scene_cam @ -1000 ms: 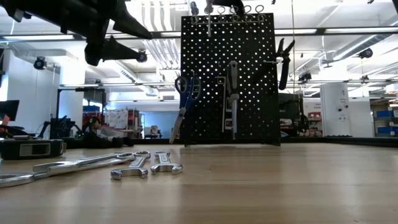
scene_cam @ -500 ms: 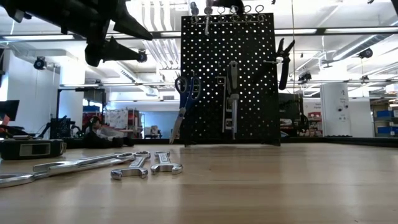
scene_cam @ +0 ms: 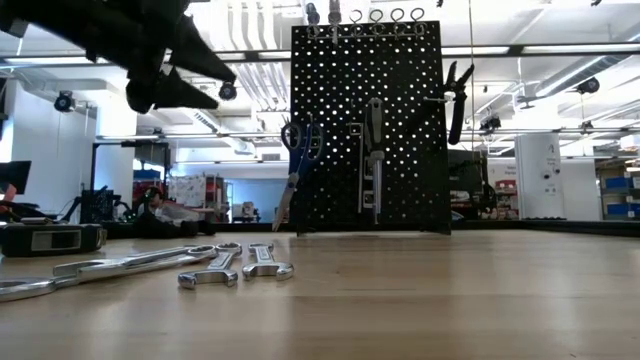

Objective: Hang tools onto peg board
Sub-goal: Hang the red screwdriver on the peg board, then hang the right silver wrench on the peg board

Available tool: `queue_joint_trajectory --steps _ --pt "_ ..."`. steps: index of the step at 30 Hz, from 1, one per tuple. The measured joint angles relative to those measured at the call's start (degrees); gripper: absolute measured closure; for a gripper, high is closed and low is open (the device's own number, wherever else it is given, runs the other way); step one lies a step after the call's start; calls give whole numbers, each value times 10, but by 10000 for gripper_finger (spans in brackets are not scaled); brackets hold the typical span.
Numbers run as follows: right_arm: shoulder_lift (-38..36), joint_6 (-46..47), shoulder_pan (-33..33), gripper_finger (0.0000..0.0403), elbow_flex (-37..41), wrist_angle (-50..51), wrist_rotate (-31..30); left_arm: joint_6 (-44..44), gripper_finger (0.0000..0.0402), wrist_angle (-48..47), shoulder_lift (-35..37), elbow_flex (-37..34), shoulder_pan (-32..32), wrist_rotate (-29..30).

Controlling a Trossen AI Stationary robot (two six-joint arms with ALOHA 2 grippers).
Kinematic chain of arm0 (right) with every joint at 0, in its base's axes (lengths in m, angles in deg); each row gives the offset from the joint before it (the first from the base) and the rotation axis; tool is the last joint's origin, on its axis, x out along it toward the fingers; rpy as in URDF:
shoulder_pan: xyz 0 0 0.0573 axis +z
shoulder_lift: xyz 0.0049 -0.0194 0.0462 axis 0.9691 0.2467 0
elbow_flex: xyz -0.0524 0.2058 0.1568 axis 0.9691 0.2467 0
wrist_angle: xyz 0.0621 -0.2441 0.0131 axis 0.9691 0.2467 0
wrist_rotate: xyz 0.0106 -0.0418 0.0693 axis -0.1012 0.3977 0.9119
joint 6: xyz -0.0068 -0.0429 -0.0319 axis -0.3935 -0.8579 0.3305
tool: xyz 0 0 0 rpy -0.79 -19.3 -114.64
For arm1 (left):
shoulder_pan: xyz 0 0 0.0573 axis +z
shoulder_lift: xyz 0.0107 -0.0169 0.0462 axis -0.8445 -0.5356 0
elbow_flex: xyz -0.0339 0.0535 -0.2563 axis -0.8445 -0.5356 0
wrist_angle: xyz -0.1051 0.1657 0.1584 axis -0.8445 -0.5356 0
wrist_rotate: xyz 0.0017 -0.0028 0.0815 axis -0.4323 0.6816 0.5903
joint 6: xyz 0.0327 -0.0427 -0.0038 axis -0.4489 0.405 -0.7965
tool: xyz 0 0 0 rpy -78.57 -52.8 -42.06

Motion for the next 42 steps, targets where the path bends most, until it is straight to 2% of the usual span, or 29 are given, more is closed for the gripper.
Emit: queue_joint_trajectory --steps 6,13,21,28,31,35,42 --pt "-67 -2 56 177 65 55 -82 64 91 -80 -7 0 -13 -25" --pt "-165 -2 152 197 220 7 -174 170 91 -170 -21 0 -57 -38" --pt "-279 22 236 202 447 -115 -190 250 91 -217 -59 0 -116 -83" --pt "-346 72 289 202 617 -199 -192 356 91 -218 -122 0 -127 -122" --pt "-364 90 314 202 661 -218 -219 388 91 -218 -146 0 -128 -149" --pt "-374 98 355 203 688 -220 -303 425 91 -217 -170 0 -129 -170" --pt "-373 99 432 204 700 -220 -391 469 91 -203 -196 11 -128 -171"
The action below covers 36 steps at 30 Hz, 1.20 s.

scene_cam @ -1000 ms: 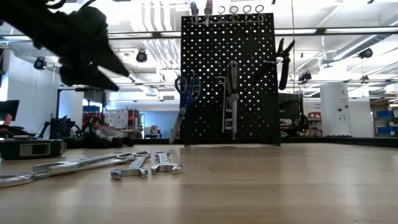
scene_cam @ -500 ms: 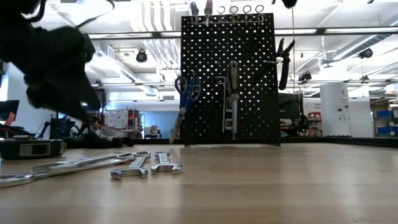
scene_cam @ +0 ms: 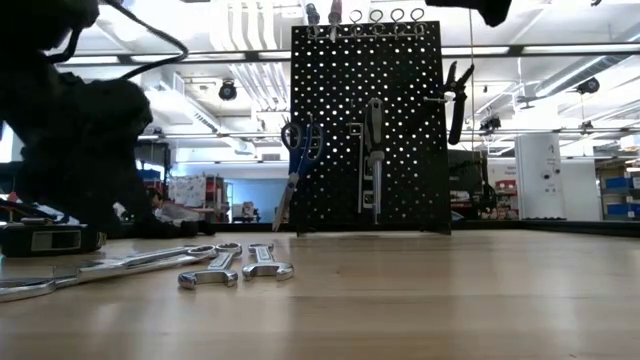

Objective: Hang tools onto peg board
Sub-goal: Hang the right silver wrench on the peg board

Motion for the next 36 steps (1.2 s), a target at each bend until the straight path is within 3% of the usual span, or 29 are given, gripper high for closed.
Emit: queue_joint_trajectory --steps 9,17,24,29,36 --pt "16 2 79 203 1 1 -87 51 91 1 -115 117 3 -31" --pt "20 7 110 213 19 6 -92 99 91 -169 -252 264 2 -64" --pt "16 19 125 230 42 6 -97 98 100 -208 -343 366 3 -59" --pt "15 22 129 243 49 5 -101 98 178 -223 -385 413 3 -60" --pt "16 22 134 263 53 5 -101 85 373 -199 -405 419 2 -41"
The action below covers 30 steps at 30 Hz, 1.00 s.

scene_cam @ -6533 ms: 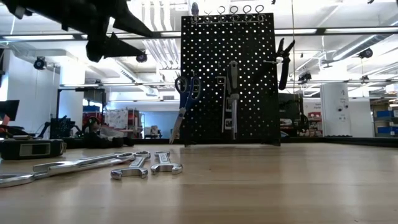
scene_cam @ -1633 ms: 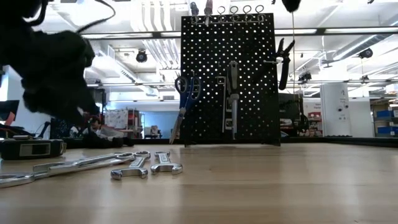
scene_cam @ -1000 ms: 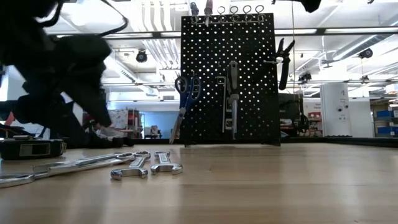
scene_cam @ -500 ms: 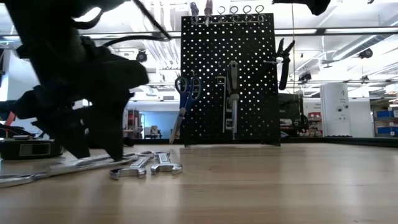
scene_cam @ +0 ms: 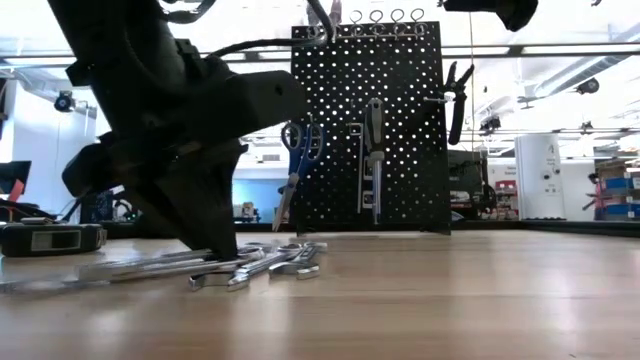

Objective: Hang tools onto peg board
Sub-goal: Hang the right silver wrench on the peg board

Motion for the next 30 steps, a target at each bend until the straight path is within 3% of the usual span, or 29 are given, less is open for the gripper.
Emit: queue_joint_trajectory --steps 5,10,14,19,22,25,30 --pt "0 0 5 280 3 0 0 -6 381 6 4 -8 0 16" --pt "0 0 8 299 3 0 0 -31 399 -13 33 -13 2 70" --pt "0 0 8 314 3 2 0 -35 400 -48 84 -40 3 112" --pt "0 3 12 332 3 13 0 -35 400 -1 172 -102 2 175" --pt "0 9 14 343 5 17 0 -65 400 76 224 -154 -1 216" --pt "0 9 15 353 11 17 0 -127 400 224 265 -218 -1 264" --pt "-2 10 15 365 19 17 0 -305 400 573 290 -340 17 317"
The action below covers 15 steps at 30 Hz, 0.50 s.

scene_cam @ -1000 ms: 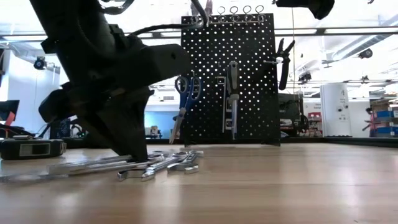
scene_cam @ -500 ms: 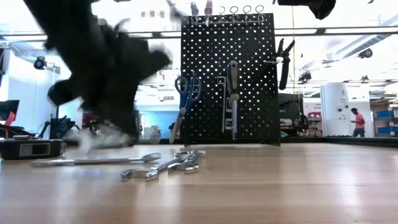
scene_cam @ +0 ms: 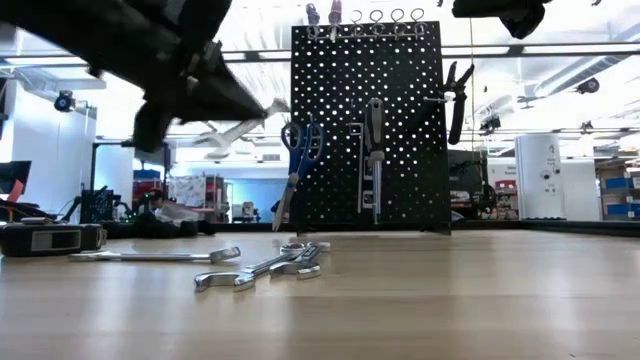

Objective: Hang tools onto peg board
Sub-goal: Hang the right silver wrench on the peg board

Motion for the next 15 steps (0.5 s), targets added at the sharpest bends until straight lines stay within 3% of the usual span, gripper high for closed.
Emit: queue_joint_trajectory --steps 5,8,11,12,15 --pt "-3 3 1 365 4 0 0 -206 401 349 -31 -104 42 -8" --pt "-3 3 1 363 5 -1 0 -336 401 506 -63 -147 85 -58" --pt "-3 7 1 364 8 -1 -4 -399 401 652 -109 -168 141 -143" --pt "-3 10 1 366 9 -1 -6 -408 401 692 -125 -168 161 -179" --pt "-3 15 1 372 12 -1 -15 -405 401 677 -157 -140 217 -271"
